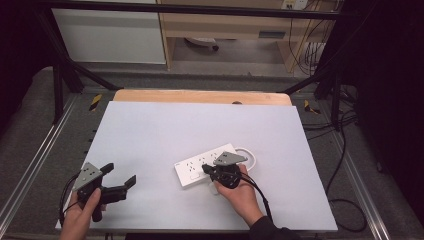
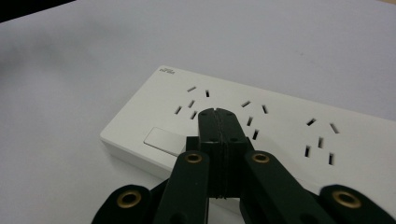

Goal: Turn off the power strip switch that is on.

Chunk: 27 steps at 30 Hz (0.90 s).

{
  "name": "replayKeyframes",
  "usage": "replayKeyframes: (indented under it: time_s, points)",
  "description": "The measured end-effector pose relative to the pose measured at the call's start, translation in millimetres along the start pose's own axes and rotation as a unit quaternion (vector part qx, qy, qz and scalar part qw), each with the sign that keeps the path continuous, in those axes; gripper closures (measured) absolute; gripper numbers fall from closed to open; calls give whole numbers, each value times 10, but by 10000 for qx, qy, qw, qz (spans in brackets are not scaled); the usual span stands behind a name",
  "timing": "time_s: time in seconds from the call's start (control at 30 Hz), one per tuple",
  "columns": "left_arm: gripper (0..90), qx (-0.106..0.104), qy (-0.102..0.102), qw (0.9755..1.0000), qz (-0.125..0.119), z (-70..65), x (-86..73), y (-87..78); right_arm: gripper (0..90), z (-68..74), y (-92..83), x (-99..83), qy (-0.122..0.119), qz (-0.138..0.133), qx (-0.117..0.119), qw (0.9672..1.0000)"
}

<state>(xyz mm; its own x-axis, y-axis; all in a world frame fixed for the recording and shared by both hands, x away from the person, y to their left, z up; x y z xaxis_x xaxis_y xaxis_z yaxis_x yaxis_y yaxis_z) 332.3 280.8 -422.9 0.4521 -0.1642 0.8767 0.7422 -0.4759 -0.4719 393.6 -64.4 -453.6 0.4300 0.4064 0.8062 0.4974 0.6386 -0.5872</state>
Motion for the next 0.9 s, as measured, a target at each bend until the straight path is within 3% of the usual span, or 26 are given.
replayKeyframes:
  time_s: [0.9]
  points:
    - [52, 0, 18, 10000, 12, 1, -1, 1, 900, 3, 50, -44, -21, 116, -1, 9999]
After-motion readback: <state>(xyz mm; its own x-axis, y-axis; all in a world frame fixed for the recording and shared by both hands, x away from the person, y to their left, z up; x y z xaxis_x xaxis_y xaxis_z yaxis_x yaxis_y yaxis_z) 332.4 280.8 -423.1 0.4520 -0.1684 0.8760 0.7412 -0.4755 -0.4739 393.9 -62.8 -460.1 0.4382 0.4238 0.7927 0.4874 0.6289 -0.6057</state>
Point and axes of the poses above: each handheld gripper's, and its own axes: y roughly forward along the jaws, x roughly out of its top, z roughly to its left, the point moved 3 cm from there along y, roughly forward along the jaws, and after that the axes turned 5 degrees about z, right-handed, at the moved point
